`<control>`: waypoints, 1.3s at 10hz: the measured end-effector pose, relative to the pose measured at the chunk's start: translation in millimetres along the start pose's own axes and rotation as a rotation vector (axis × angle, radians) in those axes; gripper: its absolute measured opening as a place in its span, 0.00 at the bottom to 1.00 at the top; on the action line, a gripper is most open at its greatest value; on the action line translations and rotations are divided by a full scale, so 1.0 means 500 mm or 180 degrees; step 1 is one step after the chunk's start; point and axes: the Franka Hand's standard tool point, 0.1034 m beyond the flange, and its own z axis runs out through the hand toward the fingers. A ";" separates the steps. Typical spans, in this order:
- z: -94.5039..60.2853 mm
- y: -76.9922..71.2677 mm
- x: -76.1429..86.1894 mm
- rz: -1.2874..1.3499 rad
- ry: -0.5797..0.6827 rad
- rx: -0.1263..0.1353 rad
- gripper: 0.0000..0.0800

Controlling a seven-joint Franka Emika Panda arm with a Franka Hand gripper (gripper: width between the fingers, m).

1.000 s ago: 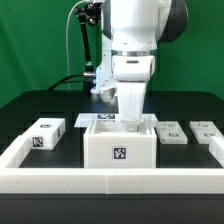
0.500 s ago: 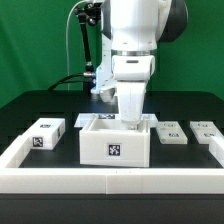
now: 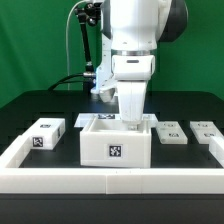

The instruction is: Assemble cabinet

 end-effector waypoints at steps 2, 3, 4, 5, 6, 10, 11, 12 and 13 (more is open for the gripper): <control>0.001 0.041 0.009 -0.0020 0.0019 -0.0061 0.04; 0.000 0.071 0.021 -0.0067 0.0033 -0.0105 0.04; -0.001 0.083 0.029 -0.0116 0.0033 -0.0130 0.04; -0.001 0.083 0.028 -0.0110 0.0033 -0.0134 0.04; -0.001 0.084 0.028 -0.0106 0.0033 -0.0134 0.04; -0.001 0.107 0.051 -0.0334 0.0034 -0.0194 0.04; 0.000 0.110 0.070 -0.0366 0.0043 -0.0195 0.04; -0.001 0.108 0.093 -0.0440 0.0025 -0.0150 0.04; 0.000 0.105 0.110 -0.0444 0.0027 -0.0148 0.04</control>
Offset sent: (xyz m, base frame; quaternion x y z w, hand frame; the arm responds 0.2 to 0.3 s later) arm 0.0356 0.0191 -0.0043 -0.0031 -0.0108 -0.0870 0.9961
